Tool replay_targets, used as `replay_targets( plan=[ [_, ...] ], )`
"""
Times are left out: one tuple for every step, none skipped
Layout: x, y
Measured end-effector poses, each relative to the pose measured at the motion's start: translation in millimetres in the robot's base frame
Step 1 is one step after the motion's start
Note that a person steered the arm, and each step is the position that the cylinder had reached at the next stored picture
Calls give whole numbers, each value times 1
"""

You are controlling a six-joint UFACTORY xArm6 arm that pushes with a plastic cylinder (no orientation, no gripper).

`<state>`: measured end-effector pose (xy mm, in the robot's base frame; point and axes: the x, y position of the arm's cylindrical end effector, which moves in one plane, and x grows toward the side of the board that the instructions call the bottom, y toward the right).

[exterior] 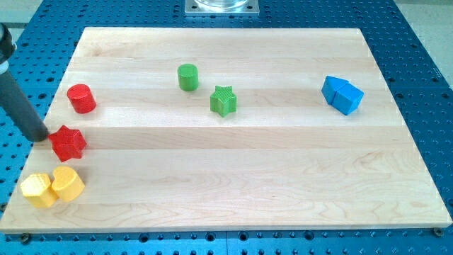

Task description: Slightly push the red circle to the right

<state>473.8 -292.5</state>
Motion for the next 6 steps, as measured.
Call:
replay_targets(
  plan=[
    [-11, 21],
    [-6, 47],
    [37, 47],
    [14, 9],
    [4, -12],
    [-57, 1]
  ],
)
